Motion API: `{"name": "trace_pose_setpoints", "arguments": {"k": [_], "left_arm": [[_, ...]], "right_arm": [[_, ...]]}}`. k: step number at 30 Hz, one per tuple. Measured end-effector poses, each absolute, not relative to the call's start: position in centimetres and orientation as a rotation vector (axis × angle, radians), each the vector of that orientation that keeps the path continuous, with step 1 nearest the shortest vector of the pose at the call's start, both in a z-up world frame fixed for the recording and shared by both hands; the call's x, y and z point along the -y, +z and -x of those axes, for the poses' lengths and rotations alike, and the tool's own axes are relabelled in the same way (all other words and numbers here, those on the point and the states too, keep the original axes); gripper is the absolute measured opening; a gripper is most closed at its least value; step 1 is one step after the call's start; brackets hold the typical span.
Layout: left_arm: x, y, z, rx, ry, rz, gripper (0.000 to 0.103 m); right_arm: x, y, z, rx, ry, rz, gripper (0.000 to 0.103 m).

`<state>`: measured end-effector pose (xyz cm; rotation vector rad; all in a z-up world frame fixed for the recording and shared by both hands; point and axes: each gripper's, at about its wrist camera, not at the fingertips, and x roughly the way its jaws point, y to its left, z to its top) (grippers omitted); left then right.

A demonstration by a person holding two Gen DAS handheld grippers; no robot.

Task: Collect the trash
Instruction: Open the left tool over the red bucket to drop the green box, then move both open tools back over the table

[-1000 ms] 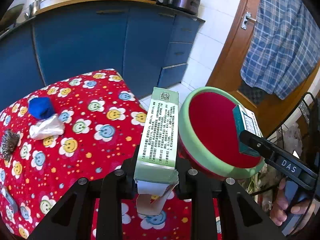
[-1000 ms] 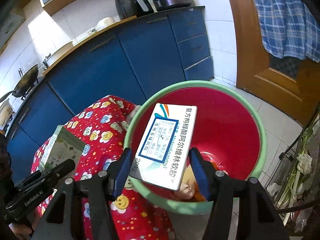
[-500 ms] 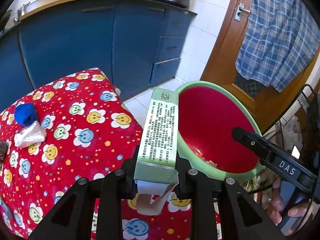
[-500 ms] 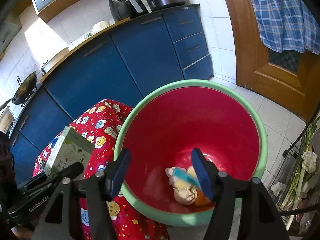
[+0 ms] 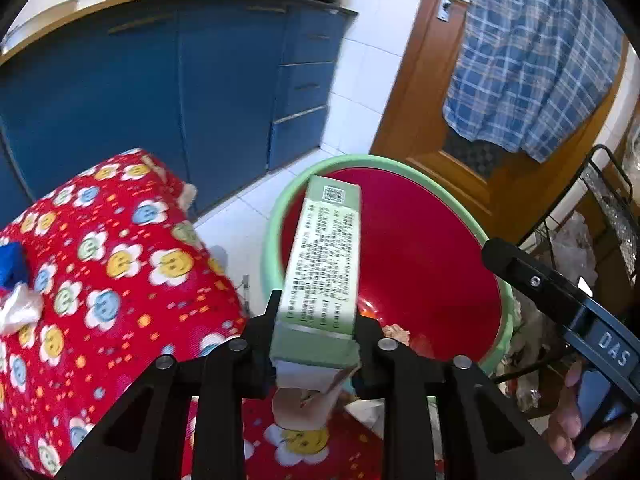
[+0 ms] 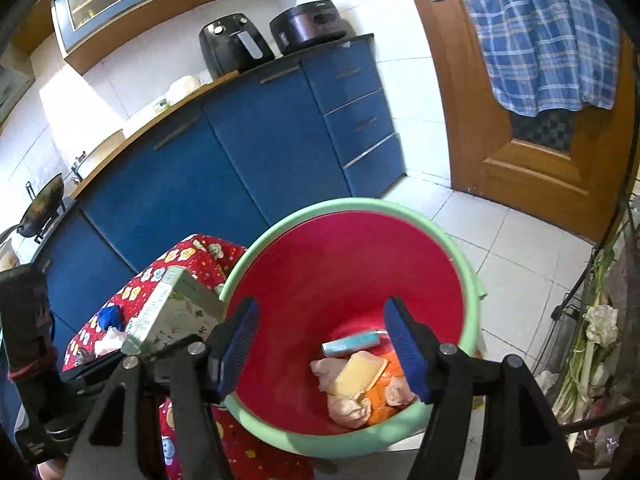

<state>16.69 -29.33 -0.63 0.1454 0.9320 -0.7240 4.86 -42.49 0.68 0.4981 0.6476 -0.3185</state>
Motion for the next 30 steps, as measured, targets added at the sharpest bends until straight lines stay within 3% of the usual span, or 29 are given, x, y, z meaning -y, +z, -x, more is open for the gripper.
{"name": "trace_pose_setpoints", "arguments": {"k": [2, 6, 30], "left_arm": [[30.0, -0.8, -16.9, -0.936, -0.737, -0.14, 0.031], [30.7, -1.1, -17.1, -0.928, -0.728, -0.133, 0.06], [23.7, 0.8, -16.0, -0.903, -0.585, -0.085, 0.06]], "right_arm": [[42.9, 0.7, -4.6, -0.642, -0.33, -0.505, 0.068], [43.7, 0.6, -4.1, -0.635, -0.346, -0.519, 0.068], [40.6, 1.1, -4.2, -0.648, -0.257, -0.485, 0.068]]}}
